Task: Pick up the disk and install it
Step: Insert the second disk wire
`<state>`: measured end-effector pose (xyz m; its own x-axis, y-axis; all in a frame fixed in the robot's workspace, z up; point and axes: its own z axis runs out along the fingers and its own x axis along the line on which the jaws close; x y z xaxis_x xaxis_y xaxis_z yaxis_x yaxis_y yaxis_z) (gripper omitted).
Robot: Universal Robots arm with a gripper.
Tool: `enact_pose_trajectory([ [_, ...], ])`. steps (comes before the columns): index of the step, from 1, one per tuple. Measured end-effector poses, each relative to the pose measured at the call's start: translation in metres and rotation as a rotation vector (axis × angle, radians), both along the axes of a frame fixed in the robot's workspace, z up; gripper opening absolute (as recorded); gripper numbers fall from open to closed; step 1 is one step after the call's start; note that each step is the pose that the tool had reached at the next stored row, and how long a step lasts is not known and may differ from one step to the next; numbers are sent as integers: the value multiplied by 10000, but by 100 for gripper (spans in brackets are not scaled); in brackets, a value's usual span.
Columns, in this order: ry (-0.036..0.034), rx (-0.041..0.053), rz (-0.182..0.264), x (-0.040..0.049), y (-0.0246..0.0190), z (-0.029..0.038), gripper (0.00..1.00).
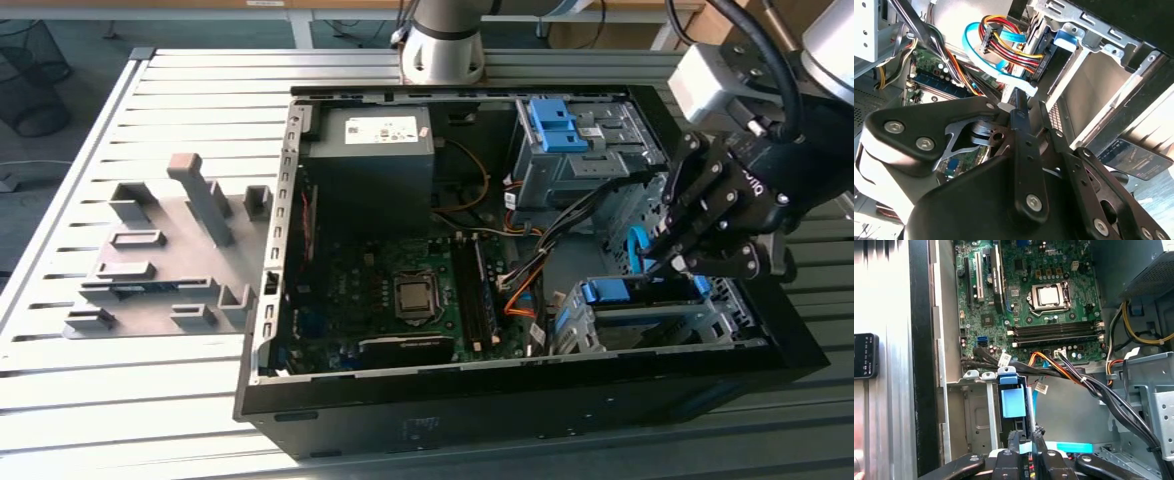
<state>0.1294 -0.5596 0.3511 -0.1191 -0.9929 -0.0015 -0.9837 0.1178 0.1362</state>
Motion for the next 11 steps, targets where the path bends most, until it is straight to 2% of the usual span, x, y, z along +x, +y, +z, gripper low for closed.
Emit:
enact_pose_trajectory([
  [4, 0, 11, 0, 0, 0, 1, 24],
  [6, 1, 11, 0, 0, 0, 1, 11],
  [11, 1, 14, 0, 0, 0, 2, 11],
])
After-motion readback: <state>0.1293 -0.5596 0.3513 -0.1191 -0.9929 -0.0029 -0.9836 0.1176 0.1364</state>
